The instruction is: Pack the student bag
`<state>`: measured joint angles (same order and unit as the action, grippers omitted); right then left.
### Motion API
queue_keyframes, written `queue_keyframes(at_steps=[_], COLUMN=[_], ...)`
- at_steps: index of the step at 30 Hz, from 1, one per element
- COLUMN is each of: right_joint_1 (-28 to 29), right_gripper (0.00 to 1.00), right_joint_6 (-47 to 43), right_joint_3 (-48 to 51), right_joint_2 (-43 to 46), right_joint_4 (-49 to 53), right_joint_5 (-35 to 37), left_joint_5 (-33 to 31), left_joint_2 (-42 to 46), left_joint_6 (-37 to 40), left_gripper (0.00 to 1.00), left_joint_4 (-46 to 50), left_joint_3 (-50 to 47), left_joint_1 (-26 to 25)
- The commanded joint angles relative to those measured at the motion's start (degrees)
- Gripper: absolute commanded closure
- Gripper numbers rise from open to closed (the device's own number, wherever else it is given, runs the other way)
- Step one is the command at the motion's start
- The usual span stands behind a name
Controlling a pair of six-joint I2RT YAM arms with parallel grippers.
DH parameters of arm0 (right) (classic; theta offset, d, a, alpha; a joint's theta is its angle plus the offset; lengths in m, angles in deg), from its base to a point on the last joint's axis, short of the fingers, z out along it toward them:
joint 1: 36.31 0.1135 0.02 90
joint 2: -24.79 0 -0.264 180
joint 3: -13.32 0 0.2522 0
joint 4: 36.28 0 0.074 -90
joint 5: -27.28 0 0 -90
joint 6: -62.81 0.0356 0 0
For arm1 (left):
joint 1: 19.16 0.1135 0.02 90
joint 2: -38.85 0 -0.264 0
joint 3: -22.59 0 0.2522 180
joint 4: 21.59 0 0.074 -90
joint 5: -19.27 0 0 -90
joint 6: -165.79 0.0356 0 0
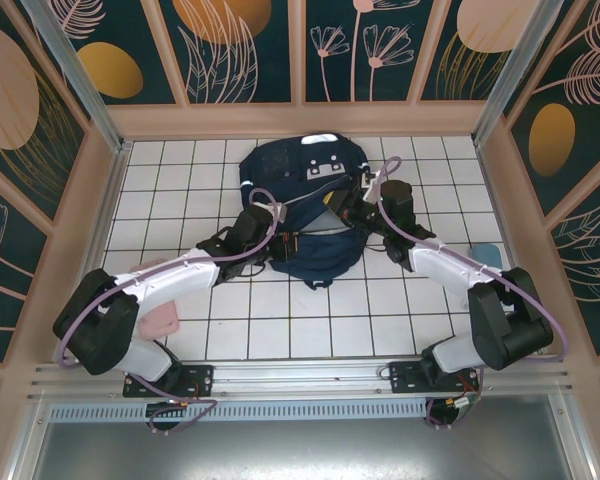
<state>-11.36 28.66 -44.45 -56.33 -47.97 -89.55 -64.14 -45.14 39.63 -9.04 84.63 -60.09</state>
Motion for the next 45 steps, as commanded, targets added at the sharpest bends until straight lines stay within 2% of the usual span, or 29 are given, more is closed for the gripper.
queue_keyframes(at_steps=[1,7,12,22,25,33,35,41,43,45], right_joint_1=[0.14,0.01,-0.25,-0.78,-0.78,-0.77,-0.77,0.31,0.54,0.73], right_gripper=[0.89,0.95,0.95,0.95,0.95,0.96,0.96,0.96,0.95,0.95], right_joint_6=[-0.77,-1.67,-2.91,-3.49,-3.38,-4.17,-4.03,-2.88,-2.87,-3.00], right_joint_3=[-2.58,-0.82,0.36,1.58,2.30,4.20,4.28,4.50,4.22,3.82], right_joint_2=[3.12,4.80,7.03,8.17,8.48,10.45,10.47,8.73,8.06,7.48], right_joint_4=[-3.01,-2.12,0.44,1.11,0.46,0.22,-0.09,-2.30,-2.47,-2.49], right_joint_5=[4.59,9.44,12.45,11.46,10.89,9.78,9.14,7.85,7.69,7.42], left_joint_5=[-6.44,-9.39,-9.44,-10.80,-13.09,-15.50,-16.74,-22.63,-24.86,-25.83], left_joint_2=[1.92,2.92,3.99,0.95,-1.16,-7.55,-7.24,0.44,3.54,6.21], left_joint_6=[0.79,0.66,1.78,4.44,4.24,4.93,4.64,1.76,0.27,-1.43], left_gripper=[1.00,1.00,1.00,1.00,0.93,0.93,0.80,0.26,0.14,0.07], left_joint_4=[4.98,7.20,8.27,7.44,6.64,7.40,9.06,15.35,17.43,19.29], left_joint_3=[-1.63,-2.54,-4.07,-0.96,1.17,8.00,9.40,4.04,1.23,-1.63], left_joint_1=[0.50,1.93,6.06,12.59,12.73,13.02,13.06,13.29,13.96,15.54])
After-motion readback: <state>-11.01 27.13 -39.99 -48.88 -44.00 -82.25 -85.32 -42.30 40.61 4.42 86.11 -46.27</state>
